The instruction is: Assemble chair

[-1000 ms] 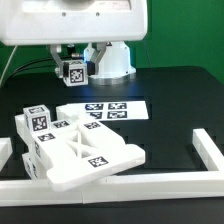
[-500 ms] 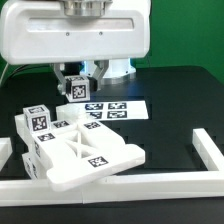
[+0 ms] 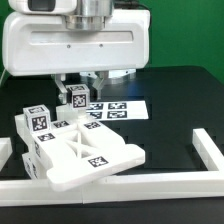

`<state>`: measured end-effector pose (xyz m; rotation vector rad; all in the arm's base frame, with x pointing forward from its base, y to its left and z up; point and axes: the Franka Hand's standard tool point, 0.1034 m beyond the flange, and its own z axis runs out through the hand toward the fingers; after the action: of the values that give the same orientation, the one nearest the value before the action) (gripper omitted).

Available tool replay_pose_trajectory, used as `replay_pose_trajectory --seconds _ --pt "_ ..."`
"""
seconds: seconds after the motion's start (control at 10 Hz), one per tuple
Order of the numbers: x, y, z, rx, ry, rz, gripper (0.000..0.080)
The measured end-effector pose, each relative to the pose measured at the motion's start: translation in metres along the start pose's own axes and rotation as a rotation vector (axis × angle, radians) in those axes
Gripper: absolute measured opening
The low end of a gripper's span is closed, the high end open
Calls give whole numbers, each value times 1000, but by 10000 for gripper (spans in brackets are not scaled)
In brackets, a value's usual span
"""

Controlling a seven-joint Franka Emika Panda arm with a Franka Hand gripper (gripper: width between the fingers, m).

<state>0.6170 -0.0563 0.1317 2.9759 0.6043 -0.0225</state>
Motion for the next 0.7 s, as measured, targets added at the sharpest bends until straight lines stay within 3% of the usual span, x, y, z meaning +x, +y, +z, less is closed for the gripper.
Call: replay_pose_trajectory --seconds 0.7 --pt "0 0 3 -3 -1 -1 284"
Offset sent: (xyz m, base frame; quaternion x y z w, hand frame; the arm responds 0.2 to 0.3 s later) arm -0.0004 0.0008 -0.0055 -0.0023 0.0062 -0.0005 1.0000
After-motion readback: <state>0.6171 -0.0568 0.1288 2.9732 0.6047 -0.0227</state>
